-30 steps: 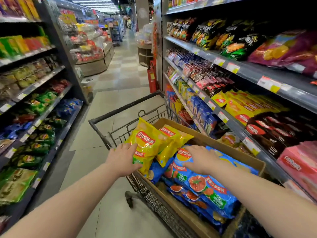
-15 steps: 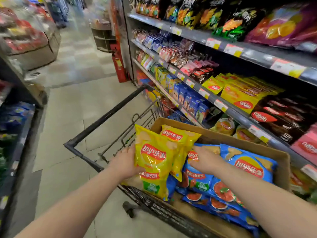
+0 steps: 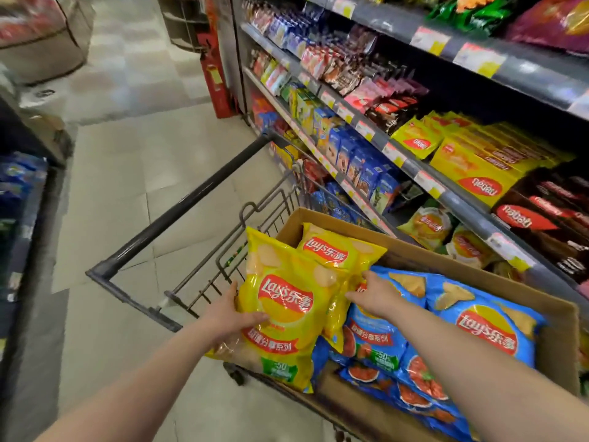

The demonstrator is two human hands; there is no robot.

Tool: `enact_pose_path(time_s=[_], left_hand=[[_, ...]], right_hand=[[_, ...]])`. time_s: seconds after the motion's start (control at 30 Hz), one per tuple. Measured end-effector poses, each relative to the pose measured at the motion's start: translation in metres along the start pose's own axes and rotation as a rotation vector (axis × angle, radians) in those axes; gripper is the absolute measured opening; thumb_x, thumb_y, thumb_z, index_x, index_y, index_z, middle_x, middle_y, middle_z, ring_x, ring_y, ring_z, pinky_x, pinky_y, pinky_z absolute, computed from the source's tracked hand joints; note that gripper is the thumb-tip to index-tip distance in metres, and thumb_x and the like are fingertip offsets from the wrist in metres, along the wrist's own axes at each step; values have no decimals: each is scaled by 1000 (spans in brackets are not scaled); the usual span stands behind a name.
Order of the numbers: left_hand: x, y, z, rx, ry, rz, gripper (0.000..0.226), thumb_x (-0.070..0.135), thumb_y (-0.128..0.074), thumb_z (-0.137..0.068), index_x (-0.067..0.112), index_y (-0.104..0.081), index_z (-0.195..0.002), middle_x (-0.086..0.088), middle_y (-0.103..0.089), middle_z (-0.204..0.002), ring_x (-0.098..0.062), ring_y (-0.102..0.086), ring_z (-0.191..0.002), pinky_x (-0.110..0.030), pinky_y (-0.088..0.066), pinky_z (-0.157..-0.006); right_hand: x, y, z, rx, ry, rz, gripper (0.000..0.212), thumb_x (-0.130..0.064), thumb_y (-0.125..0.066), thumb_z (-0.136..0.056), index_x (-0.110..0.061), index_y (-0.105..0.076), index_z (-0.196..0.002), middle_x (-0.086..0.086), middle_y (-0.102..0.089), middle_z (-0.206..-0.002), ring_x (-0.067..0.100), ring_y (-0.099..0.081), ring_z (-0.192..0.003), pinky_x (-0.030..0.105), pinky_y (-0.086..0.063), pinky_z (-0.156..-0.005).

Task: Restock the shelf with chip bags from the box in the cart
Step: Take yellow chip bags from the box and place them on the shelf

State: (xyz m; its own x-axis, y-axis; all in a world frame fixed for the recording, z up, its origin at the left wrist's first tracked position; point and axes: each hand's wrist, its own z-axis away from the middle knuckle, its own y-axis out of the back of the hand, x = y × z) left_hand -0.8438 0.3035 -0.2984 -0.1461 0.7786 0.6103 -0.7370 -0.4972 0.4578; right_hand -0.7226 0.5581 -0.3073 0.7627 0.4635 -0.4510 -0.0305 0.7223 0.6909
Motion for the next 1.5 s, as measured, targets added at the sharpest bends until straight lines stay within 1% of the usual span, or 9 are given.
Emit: enact_pose_path(time_s=[0.2, 0.43, 0.6, 0.73, 0.9, 1.1, 1.27, 1.4, 1.5], left_hand=[[-4, 0, -10, -91, 29, 228, 141, 53, -92, -25, 22, -27, -146, -5, -61, -122, -24, -63, -104, -39, -56, -83], [3, 8, -13, 14, 73, 271, 66, 28, -84, -67, 17, -50, -123, -7, -68, -109, -28, -67, -97, -48, -55, -88], [3, 17, -10, 41, 46, 301, 115, 61, -89, -18, 25, -52, -120, -6, -69, -111, -29, -68, -98, -52, -54, -88], [5, 20, -6, 18, 36, 357, 103, 46, -93, -37, 22, -49, -127, -7, -68, -114, -31, -67, -101, -54, -53, -90], [1, 26, -6, 9, -5, 404, 108, 59, -90, -13, 29, -54, -110, -6, -72, -106, -28, -71, -93, -51, -56, -85], [14, 32, -3, -7, -76, 458, 67, 23, -82, -70, 18, -50, -128, -8, -71, -107, -27, -71, -89, -39, -58, -70], [33, 37, 2, -91, -210, 459, 106, 53, -92, -19, 24, -56, -114, -3, -76, -96, -23, -74, -83, -36, -58, -67], [49, 28, 4, -151, -283, 497, 73, 30, -91, -52, 18, -57, -116, -8, -75, -98, -27, -72, -85, -38, -57, -70], [65, 15, 5, -206, -335, 492, 88, 39, -85, -41, 16, -57, -121, -10, -74, -104, -28, -72, -90, -43, -57, -79]], right_hand=[[8, -17, -37, -42, -91, -350, 80, -29, -72, -81, -9, -28, -145, 12, -41, -147, 32, -42, -132, 39, -39, -105], [10, -33, -54, 1, -171, -675, 116, -38, -84, -64, -22, -9, -150, 6, -37, -151, 32, -40, -134, 51, -38, -107], [5, -43, -63, 103, -203, -763, 135, -53, -86, -42, -28, -9, -149, 7, -40, -147, 34, -42, -132, 53, -39, -106], [-3, -46, -60, 150, -209, -873, 119, -33, -88, -59, -20, -12, -149, 11, -44, -144, 35, -46, -128, 52, -40, -105], [-14, -41, -55, 155, -163, -926, 103, -30, -86, -62, -20, -24, -145, 12, -49, -138, 37, -51, -123, 55, -43, -101], [-11, -15, -28, 253, -24, -850, 95, -18, -82, -69, -23, -27, -146, 9, -48, -140, 35, -50, -124, 52, -43, -102], [1, 14, 5, 363, 25, -797, 95, -15, -80, -72, -20, -24, -148, 9, -48, -140, 32, -50, -124, 48, -44, -102], [14, 32, 43, 507, 17, -811, 93, -16, -81, -71, -19, -27, -146, 8, -52, -136, 31, -53, -121, 44, -46, -99], [29, 44, 75, 627, 24, -829, 93, -19, -83, -67, -20, -32, -144, 8, -54, -131, 32, -54, -119, 43, -47, -96]])
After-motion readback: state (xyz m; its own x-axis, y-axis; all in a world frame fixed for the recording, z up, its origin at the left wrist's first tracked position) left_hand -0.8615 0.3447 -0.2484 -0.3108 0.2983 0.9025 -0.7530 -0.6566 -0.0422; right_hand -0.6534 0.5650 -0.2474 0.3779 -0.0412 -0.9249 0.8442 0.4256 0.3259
